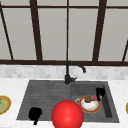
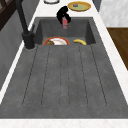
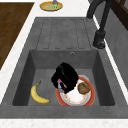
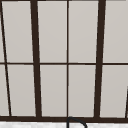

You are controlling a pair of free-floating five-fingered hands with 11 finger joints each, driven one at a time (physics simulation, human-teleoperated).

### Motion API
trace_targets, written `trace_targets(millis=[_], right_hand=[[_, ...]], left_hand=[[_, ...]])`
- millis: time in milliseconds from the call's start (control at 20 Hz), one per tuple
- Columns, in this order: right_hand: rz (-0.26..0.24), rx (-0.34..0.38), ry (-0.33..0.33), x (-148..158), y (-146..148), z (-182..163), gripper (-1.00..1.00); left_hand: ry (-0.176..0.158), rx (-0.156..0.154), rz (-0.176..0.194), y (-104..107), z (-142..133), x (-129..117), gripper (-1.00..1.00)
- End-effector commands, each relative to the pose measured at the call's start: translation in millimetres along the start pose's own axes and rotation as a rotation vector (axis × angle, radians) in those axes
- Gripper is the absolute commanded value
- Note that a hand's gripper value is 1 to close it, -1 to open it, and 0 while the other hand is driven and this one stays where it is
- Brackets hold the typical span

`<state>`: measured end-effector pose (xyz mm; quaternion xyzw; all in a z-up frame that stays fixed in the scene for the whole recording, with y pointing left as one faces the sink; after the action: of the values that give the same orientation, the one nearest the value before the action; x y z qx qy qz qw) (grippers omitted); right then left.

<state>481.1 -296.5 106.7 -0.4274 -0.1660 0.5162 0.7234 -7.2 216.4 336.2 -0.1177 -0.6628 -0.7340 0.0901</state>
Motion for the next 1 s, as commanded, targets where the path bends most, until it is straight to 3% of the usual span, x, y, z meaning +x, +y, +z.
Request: trace_targets(millis=[0,300,650,800,950], right_hand=[[-0.057,0.042,0.031,-8,-21,19,1.00],[-0.066,0.056,0.036,-26,-51,48,1.00],[-0.082,0.060,-0.014,-67,-87,79,1.00],[-0.073,0.051,-0.067,-88,-91,87,1.00],[-0.078,0.053,-0.074,-109,-98,100,1.00]], left_hand=[[0.000,0.000,0.000,0,0,0,0.00],[0.000,0.000,0.000,0,0,0,0.00],[0.000,0.000,0.000,0,0,0,0.00],[0.000,0.000,0.000,0,0,0,0.00],[0.000,0.000,0.000,0,0,0,0.00]])
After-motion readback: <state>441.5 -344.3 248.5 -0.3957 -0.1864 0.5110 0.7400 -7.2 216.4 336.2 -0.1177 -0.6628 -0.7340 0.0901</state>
